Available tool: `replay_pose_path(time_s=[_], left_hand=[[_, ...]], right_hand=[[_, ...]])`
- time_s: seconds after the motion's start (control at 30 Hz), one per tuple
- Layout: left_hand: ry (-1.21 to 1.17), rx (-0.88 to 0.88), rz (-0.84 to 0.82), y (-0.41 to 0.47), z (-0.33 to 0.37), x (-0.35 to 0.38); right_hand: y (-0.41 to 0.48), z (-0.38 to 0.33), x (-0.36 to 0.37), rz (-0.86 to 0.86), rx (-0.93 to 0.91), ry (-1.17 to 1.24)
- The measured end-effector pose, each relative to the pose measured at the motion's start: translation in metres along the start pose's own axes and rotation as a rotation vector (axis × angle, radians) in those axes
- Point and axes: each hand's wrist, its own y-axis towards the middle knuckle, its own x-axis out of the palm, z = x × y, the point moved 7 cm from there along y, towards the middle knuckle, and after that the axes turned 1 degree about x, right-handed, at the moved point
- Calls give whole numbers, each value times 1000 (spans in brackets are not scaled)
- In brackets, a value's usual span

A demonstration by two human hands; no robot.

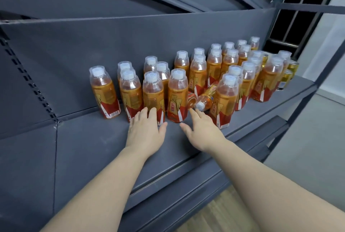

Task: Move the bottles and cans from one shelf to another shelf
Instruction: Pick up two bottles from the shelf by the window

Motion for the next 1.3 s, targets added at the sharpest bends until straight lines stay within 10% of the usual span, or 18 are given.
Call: replay_pose_path(time_s=[0.53,1.3], left_hand=[[-516,-492,246,27,-3,7],[-309,-568,280,58,-2,21]], right_hand=[[72,5,0,109,-69,364],[101,6,5,138,-26,379]])
